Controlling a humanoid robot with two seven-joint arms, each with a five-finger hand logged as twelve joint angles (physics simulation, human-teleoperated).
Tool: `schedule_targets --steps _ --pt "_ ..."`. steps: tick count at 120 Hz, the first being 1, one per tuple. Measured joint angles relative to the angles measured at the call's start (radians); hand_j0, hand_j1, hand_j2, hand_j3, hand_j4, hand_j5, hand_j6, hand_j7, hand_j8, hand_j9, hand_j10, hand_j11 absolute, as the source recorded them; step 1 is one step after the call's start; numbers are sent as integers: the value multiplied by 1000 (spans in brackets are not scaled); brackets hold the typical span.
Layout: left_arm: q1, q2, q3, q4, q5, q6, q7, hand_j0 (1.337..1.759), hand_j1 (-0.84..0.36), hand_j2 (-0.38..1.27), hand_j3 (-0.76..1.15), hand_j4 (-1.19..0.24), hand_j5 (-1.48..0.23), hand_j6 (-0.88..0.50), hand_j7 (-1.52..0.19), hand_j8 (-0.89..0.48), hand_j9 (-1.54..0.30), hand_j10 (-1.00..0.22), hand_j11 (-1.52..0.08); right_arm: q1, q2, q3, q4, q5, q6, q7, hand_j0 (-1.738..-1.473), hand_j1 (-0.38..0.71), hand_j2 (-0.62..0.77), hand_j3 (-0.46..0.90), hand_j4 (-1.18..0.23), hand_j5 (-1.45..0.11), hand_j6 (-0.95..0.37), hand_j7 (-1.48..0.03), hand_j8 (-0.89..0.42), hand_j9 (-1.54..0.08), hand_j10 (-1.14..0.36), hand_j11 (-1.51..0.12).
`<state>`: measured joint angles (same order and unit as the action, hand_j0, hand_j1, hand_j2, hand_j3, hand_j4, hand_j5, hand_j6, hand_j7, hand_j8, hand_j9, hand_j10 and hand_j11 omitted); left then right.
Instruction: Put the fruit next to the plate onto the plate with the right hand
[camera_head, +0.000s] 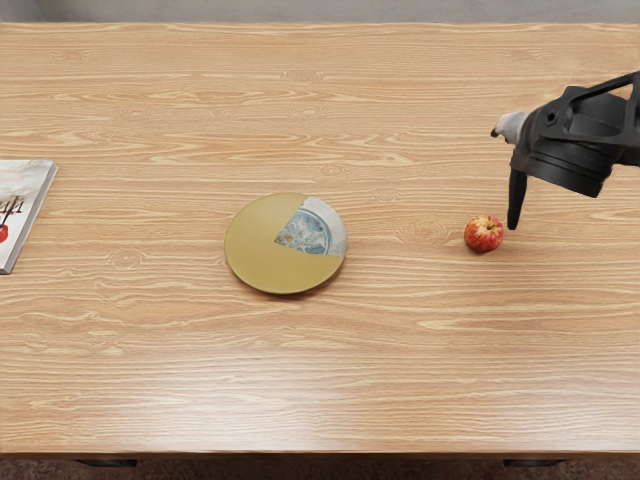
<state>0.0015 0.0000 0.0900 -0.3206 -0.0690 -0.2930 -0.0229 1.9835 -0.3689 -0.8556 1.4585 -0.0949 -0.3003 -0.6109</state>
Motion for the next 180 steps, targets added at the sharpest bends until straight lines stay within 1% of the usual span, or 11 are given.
schedule_targets --steps 13,23,42,62,72,98,142,149,169,174,180 --pt "0 0 0 0 0 0 0 1658 349 0 0 0 0 1 0 0 0 0 0 -120 10 42 15 -74 -110 0 -1658 -239 -18 0 -93 -120 -94 -120 -93 -120 -93 -120" --pt "0 0 0 0 0 0 0 1658 349 0 0 0 0 1 0 0 0 0 0 -179 6 78 20 -109 -162 0 -1658 -193 -26 0 -132 -170 -132 -170 -132 -170 -131 -170" --pt "0 0 0 0 0 0 0 1658 349 0 0 0 0 1 0 0 0 0 0 -240 10 110 20 -133 -272 0 -1658 -103 -40 0 -206 -267 -207 -267 -207 -267 -206 -267" --pt "0 0 0 0 0 0 0 1658 349 0 0 0 0 1 0 0 0 0 0 -294 11 120 15 -138 -303 0 -1658 -13 -55 0 -282 -365 -282 -365 -282 -365 -281 -365" --pt "0 0 0 0 0 0 0 1658 349 0 0 0 0 1 0 0 0 0 0 -319 14 122 -5 -139 -307 0 -1658 21 -61 0 -310 -402 -311 -402 -310 -402 -310 -402" --pt "0 0 0 0 0 0 0 1658 349 0 0 0 0 1 0 0 0 0 0 -334 35 79 -37 -140 -276 0 -1658 64 -68 0 -346 -449 -346 -449 -346 -449 -346 -449" --pt "0 0 0 0 0 0 0 1658 349 0 0 0 0 1 0 0 0 0 0 -337 42 56 -67 -141 -271 0 -1658 78 -70 0 -357 -463 -357 -463 -357 -463 -357 -463" --pt "0 0 0 0 0 0 0 1658 349 0 0 0 0 1 0 0 0 0 0 -339 44 59 -79 -141 -272 0 -1658 65 -68 0 -346 -449 -346 -449 -346 -449 -346 -449" --pt "0 0 0 0 0 0 0 1658 349 0 0 0 0 1 0 0 0 0 0 -344 95 61 -111 -141 -274 0 -1658 -61 -47 0 -241 -313 -242 -313 -242 -313 -241 -313" --pt "0 0 0 0 0 0 0 1658 349 0 0 0 0 1 0 0 0 0 0 -345 104 61 -116 -141 -274 0 -1658 -67 -46 0 -236 -307 -237 -306 -237 -307 -236 -306" --pt "0 0 0 0 0 0 0 1658 349 0 0 0 0 1 0 0 0 0 0 -346 111 61 -119 -141 -275 0 -1658 -43 -50 0 -256 -333 -257 -332 -257 -333 -256 -333"
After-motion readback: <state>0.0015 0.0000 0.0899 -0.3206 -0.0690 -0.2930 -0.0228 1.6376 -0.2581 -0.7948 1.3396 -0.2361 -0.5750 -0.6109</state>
